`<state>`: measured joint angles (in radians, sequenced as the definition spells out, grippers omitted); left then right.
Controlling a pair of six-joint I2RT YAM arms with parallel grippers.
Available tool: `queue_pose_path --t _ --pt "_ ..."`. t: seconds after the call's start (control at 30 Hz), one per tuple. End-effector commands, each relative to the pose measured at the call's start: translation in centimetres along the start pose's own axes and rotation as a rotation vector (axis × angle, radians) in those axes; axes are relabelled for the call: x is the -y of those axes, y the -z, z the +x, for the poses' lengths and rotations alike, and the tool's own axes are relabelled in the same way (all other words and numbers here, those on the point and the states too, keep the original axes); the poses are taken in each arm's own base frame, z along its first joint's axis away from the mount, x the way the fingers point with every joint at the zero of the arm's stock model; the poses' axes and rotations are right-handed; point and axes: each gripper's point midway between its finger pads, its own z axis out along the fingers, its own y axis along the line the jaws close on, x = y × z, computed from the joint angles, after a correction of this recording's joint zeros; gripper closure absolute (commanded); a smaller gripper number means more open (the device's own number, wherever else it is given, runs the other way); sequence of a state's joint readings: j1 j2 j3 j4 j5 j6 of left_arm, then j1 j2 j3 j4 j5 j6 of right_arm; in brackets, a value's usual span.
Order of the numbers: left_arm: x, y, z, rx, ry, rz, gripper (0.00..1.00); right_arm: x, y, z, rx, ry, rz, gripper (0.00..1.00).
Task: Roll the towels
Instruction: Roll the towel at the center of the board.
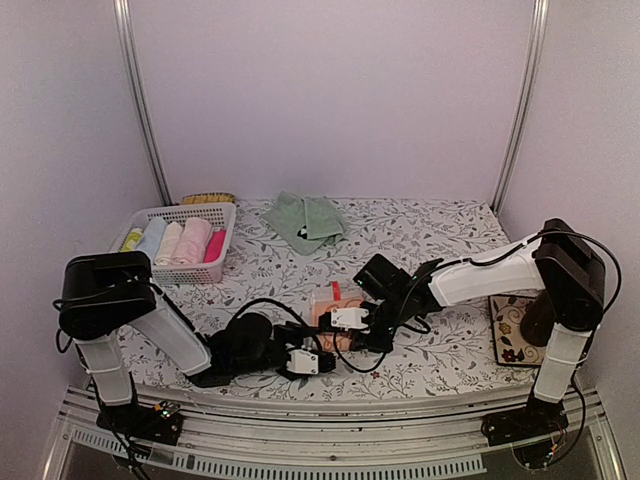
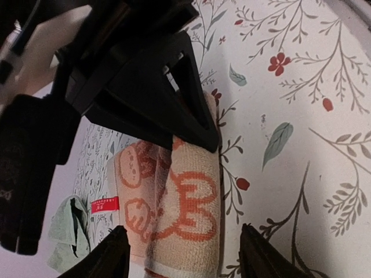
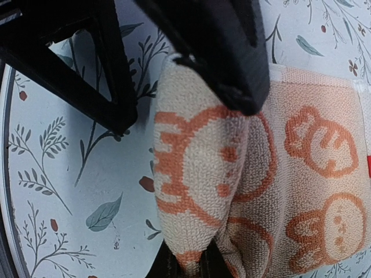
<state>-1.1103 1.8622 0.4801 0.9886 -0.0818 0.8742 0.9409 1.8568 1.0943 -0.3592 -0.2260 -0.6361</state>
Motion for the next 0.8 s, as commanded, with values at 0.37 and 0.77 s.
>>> queue_pose_path --t 0.37,0.77 --pt "1.4 -1.3 2.8 -0.128 0.029 0.123 0.39 -1.4 -0.6 1.8 -0.062 0.015 -0.085 0.90" --pt "3.3 -2.1 3.9 -0.205 0.088 0.240 0.92 -0.5 0.4 1.5 -0.041 0.021 -0.047 0.83"
